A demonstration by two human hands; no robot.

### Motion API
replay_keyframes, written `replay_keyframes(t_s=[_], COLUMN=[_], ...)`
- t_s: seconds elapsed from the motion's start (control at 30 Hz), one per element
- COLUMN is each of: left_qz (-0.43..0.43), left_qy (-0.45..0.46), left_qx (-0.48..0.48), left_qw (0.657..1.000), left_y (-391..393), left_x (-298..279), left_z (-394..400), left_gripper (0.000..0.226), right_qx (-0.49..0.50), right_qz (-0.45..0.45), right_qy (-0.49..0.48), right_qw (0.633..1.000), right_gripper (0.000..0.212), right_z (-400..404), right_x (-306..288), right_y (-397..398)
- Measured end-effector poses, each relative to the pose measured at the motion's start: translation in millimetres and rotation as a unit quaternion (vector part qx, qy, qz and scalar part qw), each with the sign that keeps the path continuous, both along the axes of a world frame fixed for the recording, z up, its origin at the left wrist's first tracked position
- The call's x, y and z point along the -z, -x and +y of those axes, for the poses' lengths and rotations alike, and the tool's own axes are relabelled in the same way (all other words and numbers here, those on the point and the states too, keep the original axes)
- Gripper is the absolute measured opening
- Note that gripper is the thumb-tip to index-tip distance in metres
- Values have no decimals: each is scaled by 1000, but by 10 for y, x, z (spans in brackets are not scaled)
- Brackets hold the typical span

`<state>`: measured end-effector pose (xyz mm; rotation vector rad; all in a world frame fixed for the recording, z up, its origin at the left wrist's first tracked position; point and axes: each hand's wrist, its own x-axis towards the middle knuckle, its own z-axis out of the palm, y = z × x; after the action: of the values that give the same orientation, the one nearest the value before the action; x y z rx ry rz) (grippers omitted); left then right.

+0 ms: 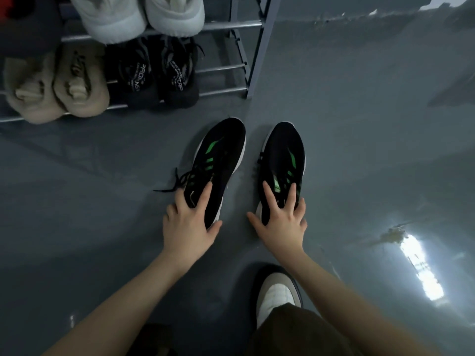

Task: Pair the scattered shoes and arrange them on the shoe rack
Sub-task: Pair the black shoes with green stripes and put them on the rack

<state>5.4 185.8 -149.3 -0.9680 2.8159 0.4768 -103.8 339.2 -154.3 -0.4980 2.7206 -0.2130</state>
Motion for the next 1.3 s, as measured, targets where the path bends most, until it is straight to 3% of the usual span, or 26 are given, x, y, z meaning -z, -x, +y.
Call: replay_keyframes(t_s=[0.2, 0.57, 0.9, 1.3], left_qz=[39, 184, 307, 461], left_qy=[-36, -13, -2, 72], left_qx=[21, 25, 41, 50], left_qw=[998, 983, 951, 883], left_y=[14, 15, 237, 178], left_x=[-9, -529, -1640, -3276], left_z=[-66, -108, -77, -49], left_gripper=[76, 55, 48, 46], right_qx=[-20, 13, 32, 21], right_qz=[4, 52, 101, 229], right_qy=[-18, 131, 218, 362], right_qw=[1000, 990, 970, 903], right_gripper=[76, 55, 54, 47], right_z=[28, -68, -134, -172], right_x=[-38, -550, -1608, -3373], right_y=[14, 47, 120, -12])
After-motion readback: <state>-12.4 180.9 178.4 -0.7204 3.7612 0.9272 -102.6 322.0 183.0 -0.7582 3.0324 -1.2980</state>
